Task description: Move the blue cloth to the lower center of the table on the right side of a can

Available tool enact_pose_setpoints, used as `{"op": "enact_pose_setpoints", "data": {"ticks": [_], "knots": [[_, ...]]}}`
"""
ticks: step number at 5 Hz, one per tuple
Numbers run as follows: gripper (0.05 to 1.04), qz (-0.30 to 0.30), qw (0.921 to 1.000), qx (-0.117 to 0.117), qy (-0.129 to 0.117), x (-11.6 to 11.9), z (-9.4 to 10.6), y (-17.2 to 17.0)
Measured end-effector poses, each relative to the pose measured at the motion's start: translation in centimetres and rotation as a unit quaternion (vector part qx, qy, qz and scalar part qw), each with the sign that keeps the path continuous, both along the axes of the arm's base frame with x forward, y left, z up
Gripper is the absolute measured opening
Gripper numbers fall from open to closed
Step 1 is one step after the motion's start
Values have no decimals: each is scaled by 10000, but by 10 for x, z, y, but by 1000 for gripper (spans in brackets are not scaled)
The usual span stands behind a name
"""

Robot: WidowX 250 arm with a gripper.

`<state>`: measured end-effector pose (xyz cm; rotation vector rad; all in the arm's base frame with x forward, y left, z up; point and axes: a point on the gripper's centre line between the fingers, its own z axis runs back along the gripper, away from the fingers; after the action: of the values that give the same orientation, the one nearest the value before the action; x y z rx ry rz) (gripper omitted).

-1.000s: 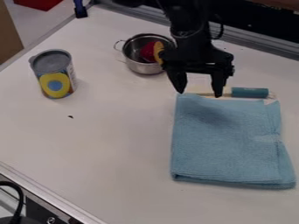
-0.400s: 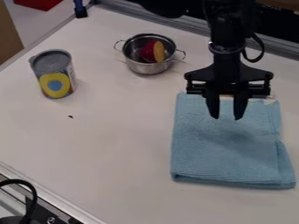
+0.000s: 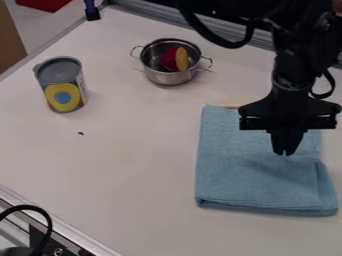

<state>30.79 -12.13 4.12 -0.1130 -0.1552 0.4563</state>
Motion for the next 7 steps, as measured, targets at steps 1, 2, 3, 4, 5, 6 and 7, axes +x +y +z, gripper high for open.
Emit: {"op": "enact_pose_setpoints", "data": {"ticks": [1, 2, 3, 4, 5, 6, 7], "knots": [[53, 524, 9985, 26, 128, -1, -7, 2], [53, 1405, 9900, 144, 55, 1, -11, 5], [53, 1489, 9883, 142, 285, -4, -20, 6], [53, 1362, 9905, 134, 142, -4, -25, 7], [53, 1081, 9940, 22, 166, -6, -29, 6], [53, 612, 9968, -164, 481, -8, -31, 9], [53, 245, 9976, -26, 652, -14, -33, 16]]}}
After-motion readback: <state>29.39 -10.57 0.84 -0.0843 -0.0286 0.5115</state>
